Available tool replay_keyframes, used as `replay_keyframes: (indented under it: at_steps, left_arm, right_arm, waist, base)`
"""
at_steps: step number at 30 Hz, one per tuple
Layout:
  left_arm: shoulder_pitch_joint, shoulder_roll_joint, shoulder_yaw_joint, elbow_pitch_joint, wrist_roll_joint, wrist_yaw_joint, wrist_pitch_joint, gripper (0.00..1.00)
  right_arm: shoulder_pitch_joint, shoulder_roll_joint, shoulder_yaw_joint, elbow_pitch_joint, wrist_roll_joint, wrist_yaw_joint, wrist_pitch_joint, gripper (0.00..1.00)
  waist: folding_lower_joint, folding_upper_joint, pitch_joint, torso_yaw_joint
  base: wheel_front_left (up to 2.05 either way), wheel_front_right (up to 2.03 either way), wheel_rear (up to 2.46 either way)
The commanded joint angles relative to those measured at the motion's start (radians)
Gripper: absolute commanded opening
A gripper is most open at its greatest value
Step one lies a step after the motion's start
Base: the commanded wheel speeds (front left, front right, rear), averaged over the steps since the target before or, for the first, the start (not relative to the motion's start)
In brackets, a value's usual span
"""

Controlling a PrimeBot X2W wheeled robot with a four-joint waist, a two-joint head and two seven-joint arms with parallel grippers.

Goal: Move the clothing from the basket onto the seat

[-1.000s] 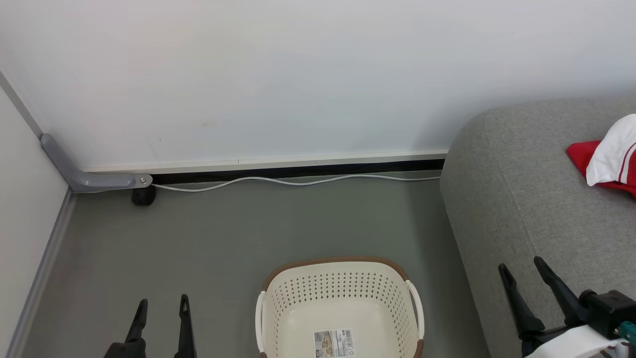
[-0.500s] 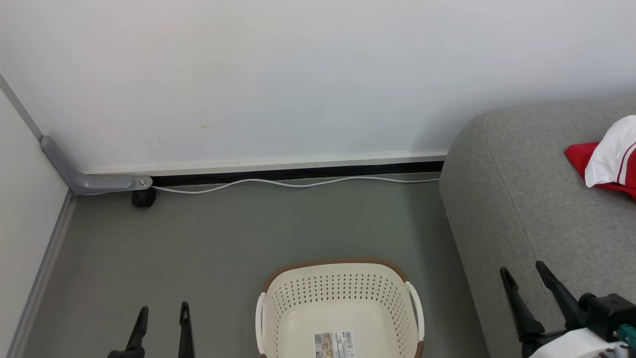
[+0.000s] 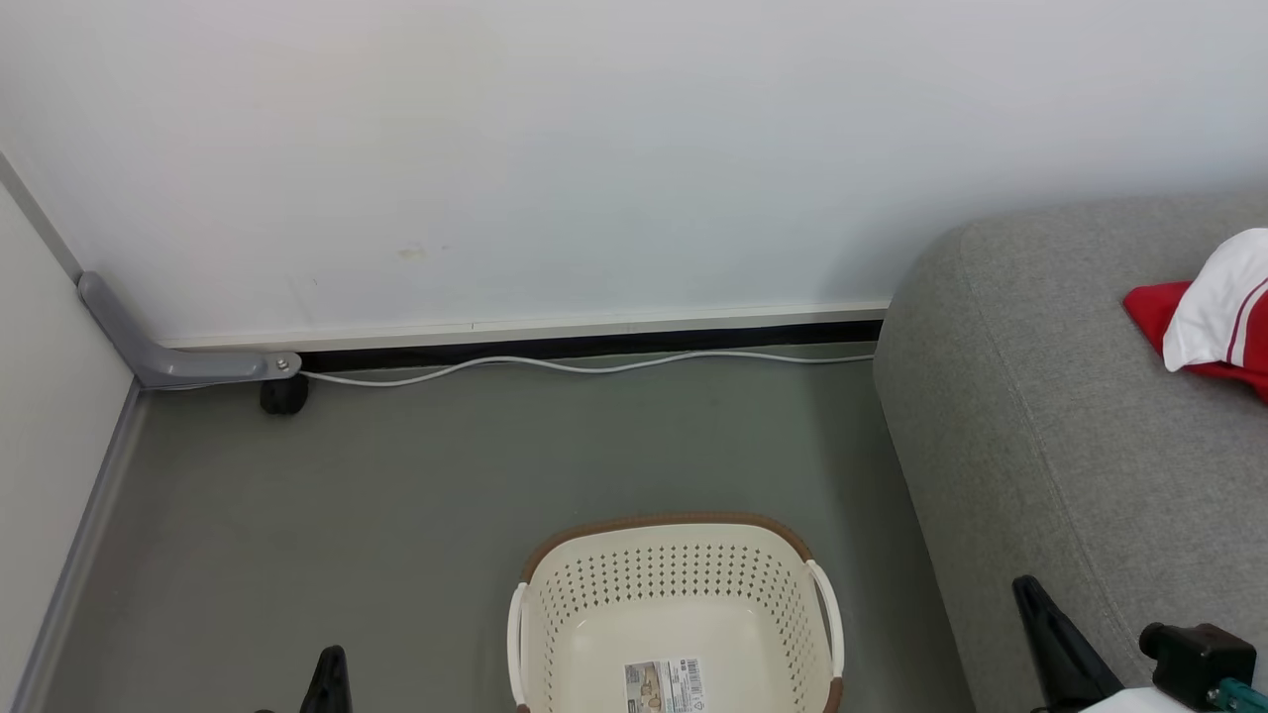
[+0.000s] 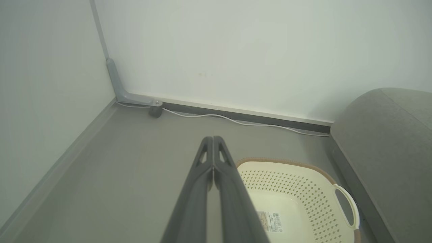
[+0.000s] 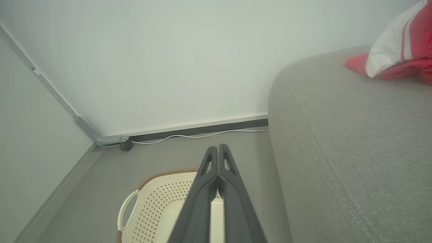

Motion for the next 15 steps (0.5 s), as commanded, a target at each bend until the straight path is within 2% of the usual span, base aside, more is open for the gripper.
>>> replay_keyframes:
  at_steps: [1,15]
  left_arm:
    - [-0.033,0.006,0.013,-0.024,-0.033,-0.012,0.006,0.0]
    - [-0.063,0.007,0.031,-0.024,-0.194,-0.04,0.046,0.0]
  right_arm:
    - [-0.032,-0.01,-0.017,-0.028,0.027,0.0,0.007,0.0]
    - [-0.046,0.011,-0.053,-0.033,0.163,0.0,0.046,0.0]
  waist:
    - [-0.0001,0.0,0.001,-0.001]
    - [-0.0003,0.0,0.004,-0.006]
  base:
    - [0.0,0.0,0.0]
    - [0.0,0.0,0.0]
